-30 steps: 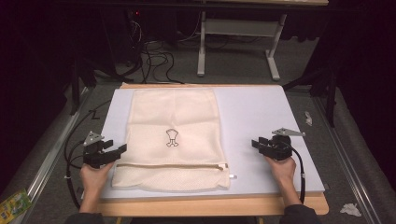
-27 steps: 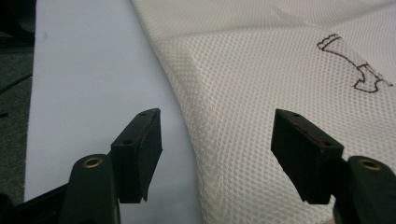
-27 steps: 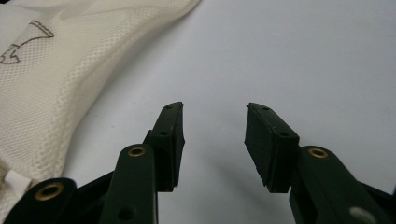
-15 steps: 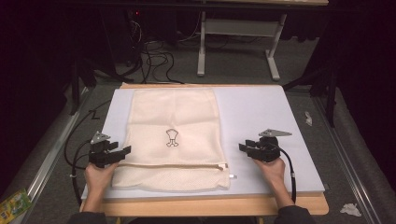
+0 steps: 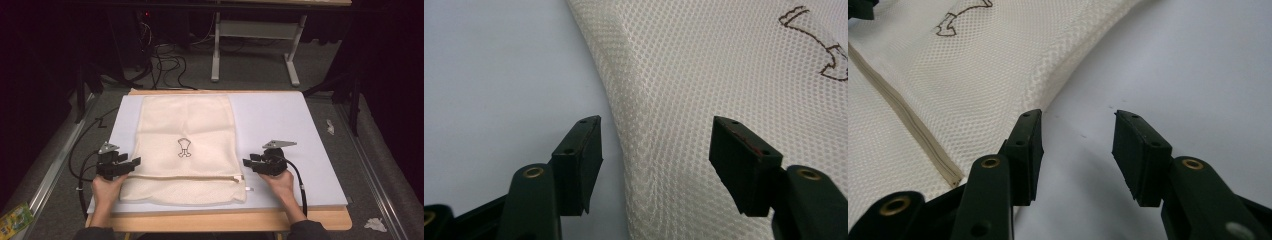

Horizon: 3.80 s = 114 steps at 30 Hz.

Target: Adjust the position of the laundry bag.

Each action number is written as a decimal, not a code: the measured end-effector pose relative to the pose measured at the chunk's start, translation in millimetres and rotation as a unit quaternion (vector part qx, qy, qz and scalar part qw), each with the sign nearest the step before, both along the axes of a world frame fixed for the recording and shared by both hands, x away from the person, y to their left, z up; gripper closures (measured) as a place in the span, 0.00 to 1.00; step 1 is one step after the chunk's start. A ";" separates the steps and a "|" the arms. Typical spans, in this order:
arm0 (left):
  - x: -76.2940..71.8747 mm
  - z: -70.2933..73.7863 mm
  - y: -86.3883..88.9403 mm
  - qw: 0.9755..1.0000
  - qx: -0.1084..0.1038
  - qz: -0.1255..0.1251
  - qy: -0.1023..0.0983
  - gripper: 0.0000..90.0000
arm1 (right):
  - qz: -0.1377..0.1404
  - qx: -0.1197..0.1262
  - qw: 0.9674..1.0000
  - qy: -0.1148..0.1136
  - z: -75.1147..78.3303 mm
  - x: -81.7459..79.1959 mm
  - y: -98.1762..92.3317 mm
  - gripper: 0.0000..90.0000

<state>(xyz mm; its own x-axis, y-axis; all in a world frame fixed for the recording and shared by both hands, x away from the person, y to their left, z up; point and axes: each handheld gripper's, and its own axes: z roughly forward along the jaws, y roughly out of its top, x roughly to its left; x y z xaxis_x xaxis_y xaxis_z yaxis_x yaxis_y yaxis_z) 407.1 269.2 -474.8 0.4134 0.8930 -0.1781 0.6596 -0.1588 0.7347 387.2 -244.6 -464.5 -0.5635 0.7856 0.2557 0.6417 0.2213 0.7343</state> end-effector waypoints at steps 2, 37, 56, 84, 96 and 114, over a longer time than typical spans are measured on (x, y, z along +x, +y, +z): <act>1.6 -3.0 -3.3 1.000 0.002 -0.006 0.005 0.45 | 0.013 0.009 1.000 0.011 -0.1 1.7 6.8 0.58; 7.3 11.5 -37.4 0.998 0.034 -0.032 -0.031 0.96 | 0.026 0.006 0.999 0.023 5.4 17.9 17.9 0.96; 18.3 16.6 -74.1 0.997 0.010 -0.059 -0.042 0.96 | -0.021 0.015 1.000 0.012 9.8 8.5 -25.4 0.96; 25.8 23.8 -122.8 0.994 0.011 -0.099 -0.051 0.95 | -0.070 0.005 0.998 -0.002 16.8 -4.8 -74.3 0.96; 24.7 18.6 -128.1 0.993 0.036 -0.104 -0.047 0.93 | -0.077 -0.005 0.997 0.006 13.7 -5.7 -80.5 0.96; 24.0 13.2 -124.2 0.994 0.034 -0.098 -0.043 0.85 | -0.074 -0.022 0.997 0.026 1.2 -5.9 -76.1 0.92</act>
